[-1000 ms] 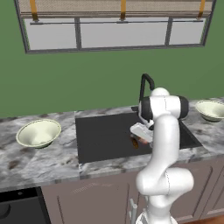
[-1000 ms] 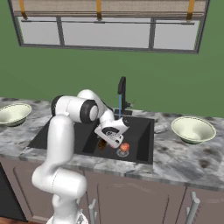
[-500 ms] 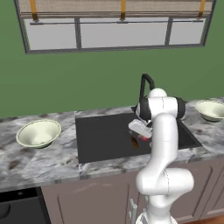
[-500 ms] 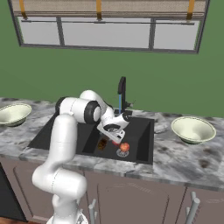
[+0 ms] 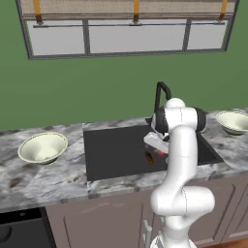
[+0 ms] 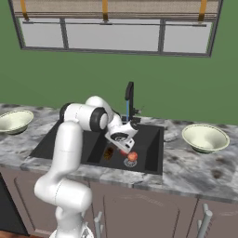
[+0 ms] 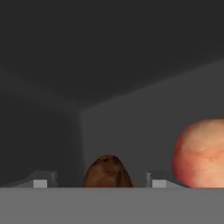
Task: Pick the peachs from the sink and place them in one bowl. Place the sweet potato in the other bowl. Then turn off the sink faucet.
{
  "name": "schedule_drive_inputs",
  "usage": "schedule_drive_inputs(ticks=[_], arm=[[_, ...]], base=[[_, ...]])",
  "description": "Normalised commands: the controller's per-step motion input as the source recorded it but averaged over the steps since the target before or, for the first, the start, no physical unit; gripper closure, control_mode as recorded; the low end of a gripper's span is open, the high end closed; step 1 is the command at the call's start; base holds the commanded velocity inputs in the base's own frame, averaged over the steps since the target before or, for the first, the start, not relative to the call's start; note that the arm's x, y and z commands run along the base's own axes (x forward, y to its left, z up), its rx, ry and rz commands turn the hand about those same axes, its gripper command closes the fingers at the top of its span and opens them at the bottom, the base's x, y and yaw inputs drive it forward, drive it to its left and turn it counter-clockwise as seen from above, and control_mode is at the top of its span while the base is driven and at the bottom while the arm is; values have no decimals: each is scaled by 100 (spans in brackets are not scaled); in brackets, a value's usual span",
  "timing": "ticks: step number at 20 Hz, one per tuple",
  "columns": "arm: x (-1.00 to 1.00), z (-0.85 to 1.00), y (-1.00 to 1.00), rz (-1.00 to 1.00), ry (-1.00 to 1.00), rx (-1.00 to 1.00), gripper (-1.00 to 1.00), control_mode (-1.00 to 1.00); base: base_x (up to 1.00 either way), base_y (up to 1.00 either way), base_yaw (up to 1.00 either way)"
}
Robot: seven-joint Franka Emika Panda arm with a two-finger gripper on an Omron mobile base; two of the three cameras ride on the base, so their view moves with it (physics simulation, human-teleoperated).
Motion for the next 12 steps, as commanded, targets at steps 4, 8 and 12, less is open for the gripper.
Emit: schedule_drive_inputs(ticks=[4,8,12], arm=[[-70,-45,2,-10,5,3,-100,-100],[-41,-26,3,-12,8,2,-100,-100],[-38,-33,4,-11,9,1,-100,-100]], base=[[0,0,0],[0,0,0],[0,0,0]])
